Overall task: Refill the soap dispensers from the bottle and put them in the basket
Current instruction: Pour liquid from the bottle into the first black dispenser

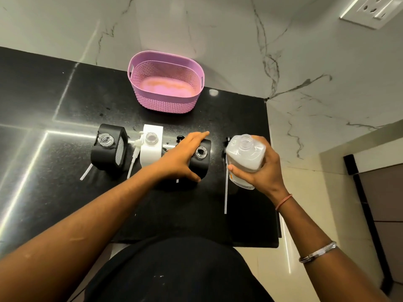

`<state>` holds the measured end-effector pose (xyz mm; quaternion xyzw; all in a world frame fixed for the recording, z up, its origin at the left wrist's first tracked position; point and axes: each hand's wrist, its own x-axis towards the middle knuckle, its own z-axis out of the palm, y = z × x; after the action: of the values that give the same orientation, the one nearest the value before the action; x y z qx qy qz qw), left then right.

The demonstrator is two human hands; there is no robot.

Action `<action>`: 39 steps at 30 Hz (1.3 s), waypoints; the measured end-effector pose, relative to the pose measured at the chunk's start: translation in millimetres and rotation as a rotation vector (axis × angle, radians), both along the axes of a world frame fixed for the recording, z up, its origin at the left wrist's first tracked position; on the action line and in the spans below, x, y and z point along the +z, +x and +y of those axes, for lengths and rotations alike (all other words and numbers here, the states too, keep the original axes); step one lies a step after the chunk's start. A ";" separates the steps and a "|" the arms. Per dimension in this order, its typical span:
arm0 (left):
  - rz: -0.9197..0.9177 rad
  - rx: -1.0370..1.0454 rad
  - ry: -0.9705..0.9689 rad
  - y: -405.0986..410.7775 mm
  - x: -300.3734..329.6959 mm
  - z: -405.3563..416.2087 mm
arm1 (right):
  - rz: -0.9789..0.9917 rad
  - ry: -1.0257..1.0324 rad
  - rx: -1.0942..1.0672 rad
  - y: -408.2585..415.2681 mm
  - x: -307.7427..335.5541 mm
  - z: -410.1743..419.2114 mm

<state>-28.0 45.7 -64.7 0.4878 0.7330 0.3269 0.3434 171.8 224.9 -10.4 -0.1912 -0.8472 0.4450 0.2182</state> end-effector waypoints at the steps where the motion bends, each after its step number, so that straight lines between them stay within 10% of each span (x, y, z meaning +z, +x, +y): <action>1: -0.023 0.010 0.000 0.7 -0.4 -1.1 | -0.020 0.011 0.013 -0.9 -0.8 2.9; 39: 0.016 0.043 0.068 1.8 -7.5 -6.3 | -0.350 0.323 0.312 -26.7 -12.0 27.4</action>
<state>-26.2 39.4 -72.2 0.4859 0.7345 0.3551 0.3136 145.1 252.3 -22.4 -0.0954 -0.9511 0.2928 0.0251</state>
